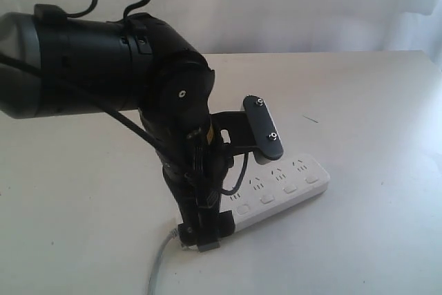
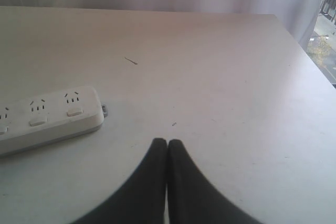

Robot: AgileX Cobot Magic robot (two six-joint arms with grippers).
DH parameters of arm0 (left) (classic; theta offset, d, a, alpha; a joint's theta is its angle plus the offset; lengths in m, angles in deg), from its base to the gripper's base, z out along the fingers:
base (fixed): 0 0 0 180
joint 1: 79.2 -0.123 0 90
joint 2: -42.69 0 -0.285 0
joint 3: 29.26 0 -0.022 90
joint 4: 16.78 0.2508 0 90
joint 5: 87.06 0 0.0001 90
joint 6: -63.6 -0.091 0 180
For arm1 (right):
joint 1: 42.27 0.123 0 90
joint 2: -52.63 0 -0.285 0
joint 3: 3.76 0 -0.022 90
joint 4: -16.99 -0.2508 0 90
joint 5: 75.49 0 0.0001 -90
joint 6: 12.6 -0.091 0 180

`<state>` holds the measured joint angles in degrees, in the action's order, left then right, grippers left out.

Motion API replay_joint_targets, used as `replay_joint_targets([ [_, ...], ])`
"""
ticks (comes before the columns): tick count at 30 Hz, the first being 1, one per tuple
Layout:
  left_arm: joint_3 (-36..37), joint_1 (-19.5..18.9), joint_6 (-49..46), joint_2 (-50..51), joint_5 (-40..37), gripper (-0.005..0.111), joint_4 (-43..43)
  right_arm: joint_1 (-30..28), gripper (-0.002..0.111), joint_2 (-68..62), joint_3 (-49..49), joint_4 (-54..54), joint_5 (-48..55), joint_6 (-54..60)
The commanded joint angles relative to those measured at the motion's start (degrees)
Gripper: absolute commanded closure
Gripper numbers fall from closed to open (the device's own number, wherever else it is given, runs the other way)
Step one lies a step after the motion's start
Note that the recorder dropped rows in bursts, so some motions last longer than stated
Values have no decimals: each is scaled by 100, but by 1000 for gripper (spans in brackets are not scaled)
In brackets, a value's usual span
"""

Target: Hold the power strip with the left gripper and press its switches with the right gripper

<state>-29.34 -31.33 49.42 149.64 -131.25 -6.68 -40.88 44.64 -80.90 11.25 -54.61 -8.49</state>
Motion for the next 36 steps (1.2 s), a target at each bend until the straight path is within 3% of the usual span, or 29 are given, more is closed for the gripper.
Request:
replay_joint_targets([
  [1, -8, 29, 50, -39, -61, 1, -117, 22, 108, 21, -8, -11, -71, 0],
  [13, -8, 29, 127, -39, 30, 2, -182, 22, 108, 21, -8, -11, -71, 0],
  [17, -8, 29, 156, -39, 888, 2, -436, 22, 108, 21, -8, -11, -60, 0],
  [23, -8, 19, 386, 444, 24, 2, -215, 22, 108, 21, -8, -11, -60, 0],
  [27, -62, 19, 814, 763, 7, 2, 241, 22, 108, 21, -8, -11, -60, 0],
  [36, -683, 19, 922, 1104, -221, 2, 163, 22, 108, 21, -8, -11, -60, 0],
])
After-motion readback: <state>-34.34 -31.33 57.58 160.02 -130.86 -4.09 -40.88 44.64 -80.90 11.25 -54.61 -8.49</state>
